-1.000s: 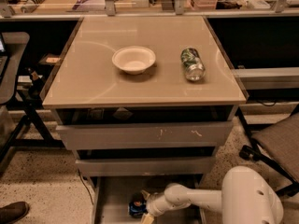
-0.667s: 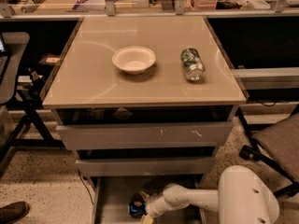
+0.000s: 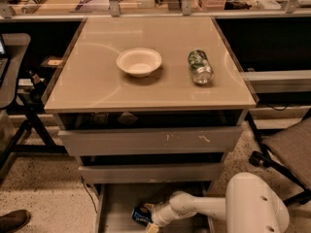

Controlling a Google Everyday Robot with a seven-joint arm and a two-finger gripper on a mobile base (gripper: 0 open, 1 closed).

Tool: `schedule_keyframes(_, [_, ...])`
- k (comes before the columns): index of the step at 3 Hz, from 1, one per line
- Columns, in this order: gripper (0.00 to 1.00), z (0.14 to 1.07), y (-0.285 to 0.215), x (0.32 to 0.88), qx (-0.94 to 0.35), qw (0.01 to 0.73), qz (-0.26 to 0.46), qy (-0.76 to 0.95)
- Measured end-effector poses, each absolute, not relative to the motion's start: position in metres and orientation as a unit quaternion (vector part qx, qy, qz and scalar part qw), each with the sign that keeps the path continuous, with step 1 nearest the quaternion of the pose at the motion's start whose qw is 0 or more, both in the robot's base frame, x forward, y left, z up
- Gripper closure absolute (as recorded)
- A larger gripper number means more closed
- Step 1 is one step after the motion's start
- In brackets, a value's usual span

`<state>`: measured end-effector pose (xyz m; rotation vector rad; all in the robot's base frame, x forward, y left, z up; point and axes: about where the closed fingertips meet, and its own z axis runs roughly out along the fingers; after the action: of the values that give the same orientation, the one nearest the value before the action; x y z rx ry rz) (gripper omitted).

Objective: Pick pepsi can from bottom drawer and place on counter

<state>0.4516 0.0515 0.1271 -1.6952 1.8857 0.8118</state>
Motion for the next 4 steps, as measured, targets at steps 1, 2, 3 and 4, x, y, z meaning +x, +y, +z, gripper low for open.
schedule_keyframes(1, [0.42, 0.1271, 0.0515, 0.4516, -0.619, 0.237, 0.296, 0.688])
schedule_keyframes(2, [0.65, 0.1271, 0.0516, 0.4516, -0.619, 0.237, 0.296, 0.688])
schedule_keyframes(3, [0.88, 0.1271, 0.0516, 0.4515, -0.619, 0.237, 0.296, 0.688])
schedule_keyframes(4, [1.00, 0.1271, 0.0516, 0.4515, -0.619, 0.237, 0.296, 0.688])
